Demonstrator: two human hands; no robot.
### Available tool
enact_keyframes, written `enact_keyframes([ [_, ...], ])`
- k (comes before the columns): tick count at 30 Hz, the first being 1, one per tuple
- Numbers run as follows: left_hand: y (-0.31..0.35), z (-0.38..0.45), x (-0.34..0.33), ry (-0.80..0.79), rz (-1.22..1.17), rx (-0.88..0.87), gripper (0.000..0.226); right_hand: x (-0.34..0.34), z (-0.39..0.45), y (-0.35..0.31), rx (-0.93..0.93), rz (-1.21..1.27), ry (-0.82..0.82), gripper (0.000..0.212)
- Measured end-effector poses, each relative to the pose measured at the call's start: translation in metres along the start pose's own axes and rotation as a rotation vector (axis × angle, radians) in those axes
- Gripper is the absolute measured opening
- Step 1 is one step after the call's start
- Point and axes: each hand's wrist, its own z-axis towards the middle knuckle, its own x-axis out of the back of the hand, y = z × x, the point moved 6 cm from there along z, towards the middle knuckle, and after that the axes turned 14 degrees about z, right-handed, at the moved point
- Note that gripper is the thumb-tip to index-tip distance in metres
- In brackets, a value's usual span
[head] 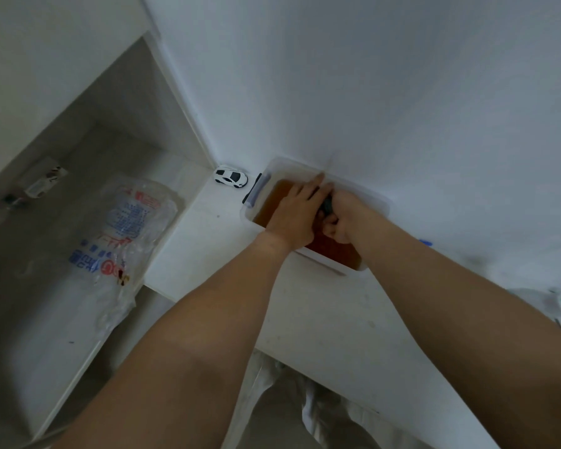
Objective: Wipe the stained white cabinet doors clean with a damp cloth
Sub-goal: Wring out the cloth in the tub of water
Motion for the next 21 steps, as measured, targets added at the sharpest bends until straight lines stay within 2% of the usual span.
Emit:
enact_keyframes([
  [4, 0.002, 0.009, 0.004, 0.021, 0.03, 0.076, 0.07, -0.009, -0.012, -0.003, 0.092, -0.21, 0.013, 0.025],
  [5, 0.001, 0.012, 0.003, 0.0, 0.064, 0.097, 0.068, -0.012, -0.015, -0.006, 0.161, -0.303, 0.016, 0.026],
  [8, -0.004, 0.019, 0.001, -0.088, 0.155, 0.161, 0.049, -0.021, -0.019, -0.019, 0.46, -0.793, 0.013, 0.028],
  [10, -0.005, 0.019, -0.001, -0.151, 0.14, 0.197, 0.04, -0.022, -0.018, -0.023, 0.62, -0.959, 0.038, 0.039],
  [12, -0.006, 0.018, -0.005, -0.215, 0.073, 0.245, 0.035, -0.02, -0.014, -0.023, 0.738, -0.997, 0.064, 0.048],
  [14, -0.006, 0.017, -0.01, -0.296, -0.003, 0.261, 0.027, -0.02, -0.008, -0.019, 0.848, -1.081, 0.064, 0.043],
  [16, -0.003, 0.014, -0.017, -0.46, -0.085, 0.223, 0.017, -0.019, -0.003, -0.014, 0.925, -1.217, 0.076, 0.038],
  [18, -0.007, 0.007, -0.025, -0.634, -0.265, 0.292, 0.012, -0.016, -0.003, -0.01, 1.006, -1.339, 0.09, 0.037],
  [19, -0.009, 0.005, -0.025, -0.665, -0.367, 0.348, 0.018, -0.014, -0.002, -0.008, 1.048, -1.33, 0.068, 0.036],
  [21, -0.016, 0.01, -0.018, -0.573, -0.403, 0.41, 0.043, -0.012, -0.004, -0.007, 1.018, -1.094, -0.034, 0.037],
])
